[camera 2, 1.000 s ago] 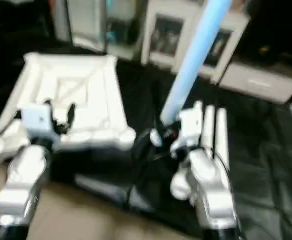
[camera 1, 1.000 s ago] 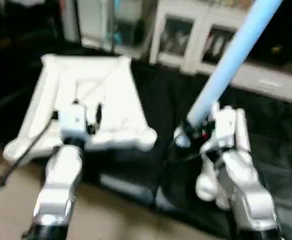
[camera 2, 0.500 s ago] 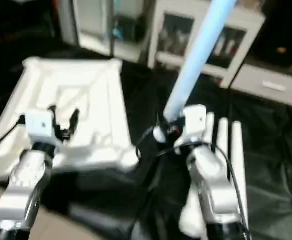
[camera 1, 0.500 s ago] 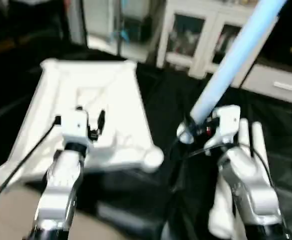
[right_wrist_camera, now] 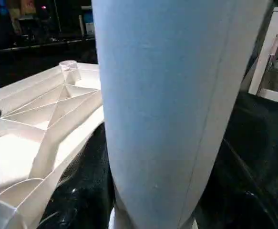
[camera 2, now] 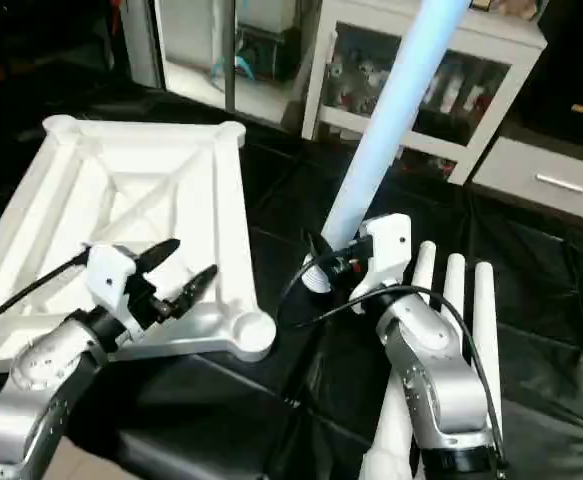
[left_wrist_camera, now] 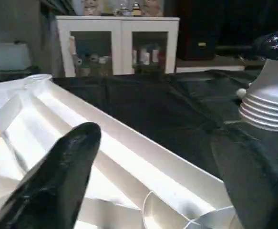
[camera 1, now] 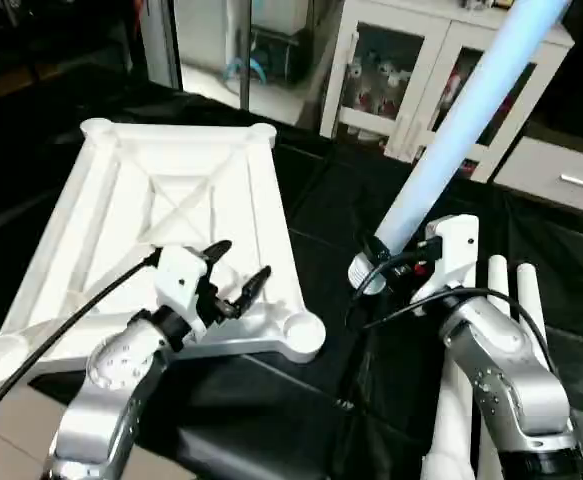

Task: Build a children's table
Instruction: Pick table leg

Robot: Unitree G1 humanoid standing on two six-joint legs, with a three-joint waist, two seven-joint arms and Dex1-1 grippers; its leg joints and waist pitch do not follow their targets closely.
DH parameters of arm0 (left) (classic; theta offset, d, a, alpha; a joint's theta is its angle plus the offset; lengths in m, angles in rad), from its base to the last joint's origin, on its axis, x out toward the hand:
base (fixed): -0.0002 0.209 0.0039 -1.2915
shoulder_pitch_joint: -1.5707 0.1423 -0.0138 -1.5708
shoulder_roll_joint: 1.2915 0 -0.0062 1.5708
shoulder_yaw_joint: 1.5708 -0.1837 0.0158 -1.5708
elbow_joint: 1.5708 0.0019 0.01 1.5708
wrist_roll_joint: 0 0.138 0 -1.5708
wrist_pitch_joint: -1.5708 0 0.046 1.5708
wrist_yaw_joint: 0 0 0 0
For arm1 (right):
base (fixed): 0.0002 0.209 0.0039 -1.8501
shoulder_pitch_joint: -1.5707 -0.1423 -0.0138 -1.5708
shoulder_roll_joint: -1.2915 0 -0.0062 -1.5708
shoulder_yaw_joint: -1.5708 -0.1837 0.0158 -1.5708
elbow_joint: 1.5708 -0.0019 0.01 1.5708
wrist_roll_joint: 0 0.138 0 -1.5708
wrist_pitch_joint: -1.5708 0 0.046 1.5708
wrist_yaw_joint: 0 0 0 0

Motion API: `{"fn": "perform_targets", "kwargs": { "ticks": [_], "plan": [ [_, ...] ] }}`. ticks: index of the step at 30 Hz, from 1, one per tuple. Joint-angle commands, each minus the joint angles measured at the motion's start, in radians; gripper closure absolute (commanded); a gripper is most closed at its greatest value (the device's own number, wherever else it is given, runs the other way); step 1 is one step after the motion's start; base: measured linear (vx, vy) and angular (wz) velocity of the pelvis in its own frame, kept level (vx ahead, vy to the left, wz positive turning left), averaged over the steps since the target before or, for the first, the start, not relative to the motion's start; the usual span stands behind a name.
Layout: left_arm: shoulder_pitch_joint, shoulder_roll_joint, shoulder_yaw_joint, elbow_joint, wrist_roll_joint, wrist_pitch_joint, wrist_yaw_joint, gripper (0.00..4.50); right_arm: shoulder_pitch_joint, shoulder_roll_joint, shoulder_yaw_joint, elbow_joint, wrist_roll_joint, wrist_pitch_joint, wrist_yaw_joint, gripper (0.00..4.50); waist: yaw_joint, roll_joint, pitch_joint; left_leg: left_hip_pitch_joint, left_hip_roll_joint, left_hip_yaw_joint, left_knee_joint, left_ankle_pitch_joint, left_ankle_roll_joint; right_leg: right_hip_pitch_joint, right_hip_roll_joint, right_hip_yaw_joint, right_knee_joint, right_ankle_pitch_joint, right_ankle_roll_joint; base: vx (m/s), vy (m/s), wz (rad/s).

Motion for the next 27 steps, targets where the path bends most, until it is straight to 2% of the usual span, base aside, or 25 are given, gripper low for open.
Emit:
{"fn": "perform_targets", "kwargs": {
  "ticks": [1,2,3,4,5,6,7,8,12,13,16,18,19,21,23,24,25,26,27],
  "plan": [
    [-0.014,0.019,-0.025,0.015,-0.024,0.021,-0.054,0.04,-0.010,-0.031,-0.006,-0.028,0.015,0.028,0.024,2.64,-0.001,0.011,-0.034,0.008,0.067,-0.023,-0.112,-0.257,-0.036,0.028,-0.105,0.063,-0.098,-0.316,-0.122,0.000,0.000,0.00],
    [-0.018,0.027,-0.031,0.012,-0.045,0.034,-0.083,0.04,-0.013,-0.037,-0.002,-0.029,0.021,0.031,0.040,2.64,0.001,0.012,-0.038,0.006,0.068,-0.018,-0.110,-0.214,-0.031,0.027,-0.107,0.065,-0.094,-0.267,-0.127,0.000,0.000,0.00],
    [-0.029,0.056,-0.051,-0.002,-0.085,0.080,-0.159,0.04,-0.025,-0.052,-0.003,-0.033,0.050,0.042,0.083,2.64,0.001,0.007,-0.039,0.004,0.069,-0.016,-0.110,-0.193,-0.028,0.029,-0.107,0.065,-0.091,-0.236,-0.132,0.000,0.000,0.00],
    [-0.029,0.062,-0.055,-0.006,-0.088,0.089,-0.170,0.04,-0.027,-0.055,-0.004,-0.034,0.055,0.044,0.089,2.64,0.003,0.010,-0.042,0.001,0.066,-0.014,-0.108,-0.156,-0.018,0.030,-0.105,0.065,-0.084,-0.183,-0.142,0.000,0.000,0.00],
    [-0.031,0.079,-0.067,-0.017,-0.099,0.113,-0.202,0.04,-0.032,-0.062,-0.006,-0.037,0.068,0.050,0.106,2.64,0.001,0.002,-0.043,-0.002,0.066,-0.011,-0.108,-0.141,-0.011,0.032,-0.105,0.065,-0.084,-0.164,-0.142,0.000,0.000,0.00],
    [-0.039,0.102,-0.082,-0.023,-0.100,0.136,-0.238,0.04,-0.043,-0.071,-0.008,-0.037,0.086,0.059,0.129,2.64,0.003,0.007,-0.044,-0.004,0.065,-0.010,-0.105,-0.116,-0.005,0.031,-0.105,0.064,-0.078,-0.140,-0.149,0.000,0.000,0.00],
    [-0.041,0.117,-0.091,-0.028,-0.096,0.152,-0.256,0.04,-0.046,-0.078,-0.011,-0.041,0.099,0.065,0.144,2.64,0.000,-0.004,-0.043,-0.006,0.065,-0.009,-0.105,-0.106,0.000,0.033,-0.104,0.063,-0.078,-0.132,-0.149,0.000,0.000,0.00],
    [-0.045,0.131,-0.097,-0.029,-0.092,0.159,-0.276,0.04,-0.048,-0.084,-0.012,-0.044,0.105,0.068,0.157,2.64,0.005,0.001,-0.044,-0.006,0.065,-0.008,-0.103,-0.084,0.008,0.034,-0.106,0.063,-0.076,-0.120,-0.152,0.000,0.000,0.00],
    [-0.077,0.143,-0.089,-0.006,-0.073,0.127,-0.291,0.04,-0.080,-0.101,-0.013,-0.010,0.103,0.065,0.188,2.64,0.005,-0.001,-0.050,-0.007,0.065,-0.005,-0.097,-0.004,0.022,0.036,-0.103,0.060,-0.064,0.003,-0.181,0.000,0.000,0.00],
    [-0.072,0.134,-0.085,-0.006,-0.067,0.113,-0.270,0.04,-0.074,-0.106,-0.012,-0.006,0.102,0.062,0.192,2.64,0.004,-0.001,-0.047,-0.008,0.065,-0.004,-0.098,-0.011,0.025,0.036,-0.103,0.059,-0.065,0.006,-0.189,0.000,0.000,0.00],
    [-0.056,0.109,-0.083,0.010,-0.038,0.088,-0.208,0.04,-0.056,-0.107,0.001,0.009,0.089,0.048,0.197,2.64,0.005,-0.011,-0.047,-0.009,0.068,-0.003,-0.098,-0.027,0.025,0.039,-0.107,0.059,-0.068,-0.028,-0.189,0.000,0.000,0.00],
    [-0.041,0.104,-0.088,0.007,-0.012,0.078,-0.186,0.04,-0.045,-0.101,0.010,0.007,0.086,0.051,0.188,2.64,0.006,-0.008,-0.045,-0.008,0.069,-0.004,-0.100,-0.046,0.021,0.037,-0.108,0.059,-0.073,-0.062,-0.183,0.000,0.000,0.00],
    [-0.037,0.104,-0.090,0.002,-0.004,0.076,-0.180,0.04,-0.043,-0.099,0.011,0.004,0.086,0.054,0.183,2.64,0.006,-0.014,-0.045,-0.007,0.070,-0.003,-0.100,-0.049,0.019,0.037,-0.107,0.059,-0.074,-0.070,-0.181,0.000,0.000,0.00],
    [-0.008,0.082,-0.079,-0.043,0.001,0.067,-0.144,0.04,-0.020,-0.075,0.011,-0.032,0.086,0.088,0.137,2.64,0.005,-0.011,-0.042,-0.008,0.073,-0.007,-0.104,-0.067,0.006,0.036,-0.109,0.060,-0.075,-0.098,-0.168,0.000,0.000,0.00],
    [0.001,0.058,-0.066,-0.045,-0.010,0.065,-0.117,0.04,-0.002,-0.064,0.011,-0.041,0.091,0.103,0.123,2.64,0.005,-0.014,-0.041,-0.006,0.071,-0.004,-0.104,-0.079,0.005,0.033,-0.110,0.062,-0.079,-0.105,-0.172,0.000,0.000,0.00],
    [0.002,0.058,-0.066,-0.045,-0.010,0.066,-0.116,0.04,-0.002,-0.064,0.011,-0.041,0.091,0.103,0.123,2.64,0.007,-0.017,-0.041,-0.009,0.066,0.000,-0.101,-0.079,0.016,0.037,-0.118,0.067,-0.081,-0.111,-0.175,0.000,0.000,0.00],
    [0.007,0.049,-0.060,-0.045,-0.020,0.071,-0.109,0.04,0.007,-0.061,0.013,-0.043,0.089,0.102,0.120,2.64,0.018,-0.023,-0.040,-0.020,0.058,0.005,-0.091,-0.075,0.051,0.049,-0.144,0.085,-0.096,-0.163,-0.183,0.000,0.000,0.00],
    [0.016,0.039,-0.056,-0.039,-0.003,0.053,-0.084,0.04,0.027,-0.055,0.014,-0.050,0.095,0.099,0.121,2.64,0.035,-0.027,-0.040,0.021,0.049,0.048,-0.047,-0.131,-0.002,0.024,-0.122,0.156,-0.120,-0.274,-0.173,0.000,0.000,0.00],
    [0.031,0.024,-0.048,-0.037,0.010,0.040,-0.051,0.04,0.050,-0.051,0.015,-0.059,0.096,0.095,0.118,2.64,0.048,-0.031,-0.035,0.012,0.039,0.049,-0.027,-0.156,-0.009,0.039,-0.129,0.199,-0.136,-0.314,-0.181,0.000,0.000,0.00]
  ]
}}
